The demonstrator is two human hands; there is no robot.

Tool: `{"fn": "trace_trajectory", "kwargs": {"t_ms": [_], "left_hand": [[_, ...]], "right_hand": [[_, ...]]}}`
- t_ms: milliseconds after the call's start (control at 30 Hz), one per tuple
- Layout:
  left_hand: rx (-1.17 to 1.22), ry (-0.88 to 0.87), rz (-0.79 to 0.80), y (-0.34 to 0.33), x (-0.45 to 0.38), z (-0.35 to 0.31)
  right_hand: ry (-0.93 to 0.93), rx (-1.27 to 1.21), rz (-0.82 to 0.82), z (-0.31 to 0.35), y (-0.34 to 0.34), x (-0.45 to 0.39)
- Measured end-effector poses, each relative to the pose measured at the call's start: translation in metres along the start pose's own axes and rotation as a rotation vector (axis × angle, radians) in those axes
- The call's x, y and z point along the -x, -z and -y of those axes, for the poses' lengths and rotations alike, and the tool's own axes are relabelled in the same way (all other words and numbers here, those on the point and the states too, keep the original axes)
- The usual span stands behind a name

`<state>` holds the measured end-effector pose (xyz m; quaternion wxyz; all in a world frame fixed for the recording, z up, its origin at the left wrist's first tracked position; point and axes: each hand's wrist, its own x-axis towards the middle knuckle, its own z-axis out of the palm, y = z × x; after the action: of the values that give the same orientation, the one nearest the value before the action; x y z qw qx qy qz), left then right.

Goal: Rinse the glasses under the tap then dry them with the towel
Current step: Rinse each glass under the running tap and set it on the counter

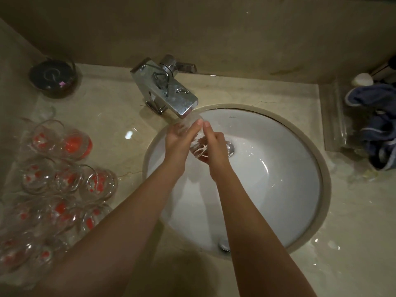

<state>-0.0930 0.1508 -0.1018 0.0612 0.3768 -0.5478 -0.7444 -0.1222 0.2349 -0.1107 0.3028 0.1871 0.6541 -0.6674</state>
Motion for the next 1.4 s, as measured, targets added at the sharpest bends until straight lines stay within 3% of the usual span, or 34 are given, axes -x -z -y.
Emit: {"fn": "trace_trajectory", "kwargs": {"t_ms": [133, 333, 567, 767, 933, 1133, 1233, 1400], "left_hand": [[0.101, 0.118, -0.086, -0.008, 0.001, -0.004], [0.095, 0.090, -0.013, -0.005, 0.001, -0.008], [0.040, 0.126, -0.102, 0.003, 0.001, 0.001], [-0.064, 0.091, -0.068, 0.005, 0.004, 0.008], [-0.002, 0.138, -0.046, 0.003, 0.003, -0.006], [-0.039, 0.105, -0.057, 0.004, 0.004, -0.001], [-0.014, 0.149, -0.049, 0.005, -0.001, -0.002], [0.008, 0.177, -0.054, 0.006, -0.002, 0.006]], "right_hand": [[-0.114, -0.107, 0.127, 0.003, -0.011, 0.001], [0.018, 0.088, -0.065, 0.008, -0.025, -0.001], [-0.123, -0.082, 0.078, -0.006, -0.030, 0.001], [-0.074, -0.066, -0.088, -0.008, -0.037, 0.006], [-0.130, -0.219, -0.005, -0.002, -0.032, -0.001], [-0.101, -0.093, -0.025, -0.006, -0.039, 0.003], [-0.124, -0.209, -0.077, -0.007, -0.036, -0.001], [-0.149, -0.147, -0.003, -0.010, -0.027, -0.004]]}}
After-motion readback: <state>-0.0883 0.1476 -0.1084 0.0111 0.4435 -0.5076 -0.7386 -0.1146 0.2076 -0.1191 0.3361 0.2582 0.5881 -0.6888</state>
